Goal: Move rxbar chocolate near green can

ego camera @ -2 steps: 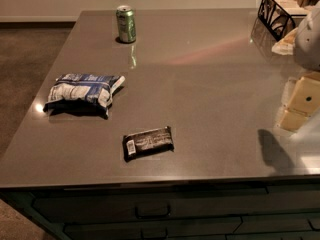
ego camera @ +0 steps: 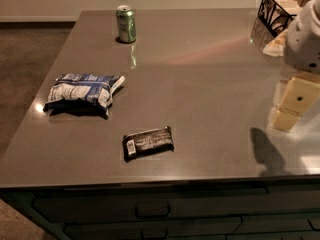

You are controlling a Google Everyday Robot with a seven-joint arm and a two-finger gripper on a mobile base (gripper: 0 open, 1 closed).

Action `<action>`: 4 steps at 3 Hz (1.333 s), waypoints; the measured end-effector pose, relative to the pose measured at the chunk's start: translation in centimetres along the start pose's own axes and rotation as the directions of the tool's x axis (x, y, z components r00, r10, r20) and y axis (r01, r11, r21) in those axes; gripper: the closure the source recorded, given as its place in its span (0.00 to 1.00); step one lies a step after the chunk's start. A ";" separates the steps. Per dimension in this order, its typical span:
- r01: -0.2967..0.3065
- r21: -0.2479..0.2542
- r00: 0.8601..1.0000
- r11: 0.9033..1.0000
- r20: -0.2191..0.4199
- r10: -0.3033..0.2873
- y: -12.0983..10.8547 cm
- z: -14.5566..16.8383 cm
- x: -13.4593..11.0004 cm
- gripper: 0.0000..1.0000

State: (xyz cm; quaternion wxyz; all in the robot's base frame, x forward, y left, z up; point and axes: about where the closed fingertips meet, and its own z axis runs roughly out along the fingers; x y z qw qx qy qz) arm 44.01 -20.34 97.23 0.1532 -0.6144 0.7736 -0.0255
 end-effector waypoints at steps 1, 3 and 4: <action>0.074 -0.045 0.997 0.996 0.017 -0.073 0.8 2.2 -3.0 0.00; 0.211 -0.134 0.976 0.968 0.072 -0.203 4.0 7.7 -8.9 0.00; 0.258 -0.155 0.965 0.954 0.093 -0.246 5.4 9.8 -11.0 0.00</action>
Offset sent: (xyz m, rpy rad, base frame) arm 0.0027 0.1180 -0.0776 0.0242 0.1429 0.2767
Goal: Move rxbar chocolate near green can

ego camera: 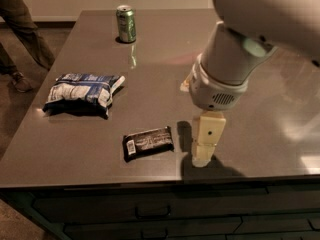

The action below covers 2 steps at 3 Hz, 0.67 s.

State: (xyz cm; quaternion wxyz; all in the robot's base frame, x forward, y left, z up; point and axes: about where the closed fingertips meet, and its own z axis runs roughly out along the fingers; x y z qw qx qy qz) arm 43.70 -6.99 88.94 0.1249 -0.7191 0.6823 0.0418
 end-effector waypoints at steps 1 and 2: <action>0.033 -0.031 0.999 0.999 0.003 -0.033 0.6 2.1 -1.6 0.00; 0.051 -0.059 0.999 0.997 0.010 -0.050 0.5 3.7 -2.8 0.00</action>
Offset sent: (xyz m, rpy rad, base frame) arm 0.0001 0.0531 -0.0471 0.0037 0.0826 0.0890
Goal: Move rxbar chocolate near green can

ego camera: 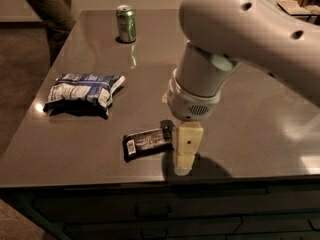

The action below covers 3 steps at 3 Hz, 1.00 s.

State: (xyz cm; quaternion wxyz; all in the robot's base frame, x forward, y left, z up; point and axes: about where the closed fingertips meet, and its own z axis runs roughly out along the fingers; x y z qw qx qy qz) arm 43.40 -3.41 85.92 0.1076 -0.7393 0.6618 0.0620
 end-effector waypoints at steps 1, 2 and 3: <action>0.008 -0.020 1.000 1.000 0.004 -0.008 0.0 1.4 -0.7 0.00; 0.015 -0.031 1.000 0.999 -0.006 -0.015 -0.1 2.5 -1.2 0.00; 0.009 -0.022 1.000 1.000 -0.021 -0.010 -0.3 3.1 -1.4 0.16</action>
Offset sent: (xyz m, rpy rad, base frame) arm 0.0033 0.0265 -0.0358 -0.0264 0.0434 0.0316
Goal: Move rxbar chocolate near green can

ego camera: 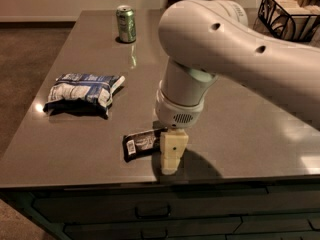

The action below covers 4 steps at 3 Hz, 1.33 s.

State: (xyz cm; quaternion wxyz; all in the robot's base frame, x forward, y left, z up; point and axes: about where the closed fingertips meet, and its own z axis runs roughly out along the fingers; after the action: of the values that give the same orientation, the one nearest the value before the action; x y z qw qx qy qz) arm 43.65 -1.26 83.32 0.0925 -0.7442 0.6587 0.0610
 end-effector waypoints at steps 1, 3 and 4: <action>-0.008 0.007 1.000 1.000 -0.008 0.008 -0.2 0.4 0.0 0.40; -0.028 0.011 1.000 1.000 -0.004 0.028 -0.5 -0.1 0.2 0.95; -0.028 0.011 1.000 1.000 -0.004 0.028 -0.5 -0.1 0.2 1.00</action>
Offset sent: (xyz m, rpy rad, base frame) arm 0.0102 -0.0044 -0.0020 0.0043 0.0059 -0.0535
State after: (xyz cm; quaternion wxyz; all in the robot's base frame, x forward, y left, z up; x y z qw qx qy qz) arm 44.19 -1.38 83.41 0.0942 -0.7344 0.6697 0.0573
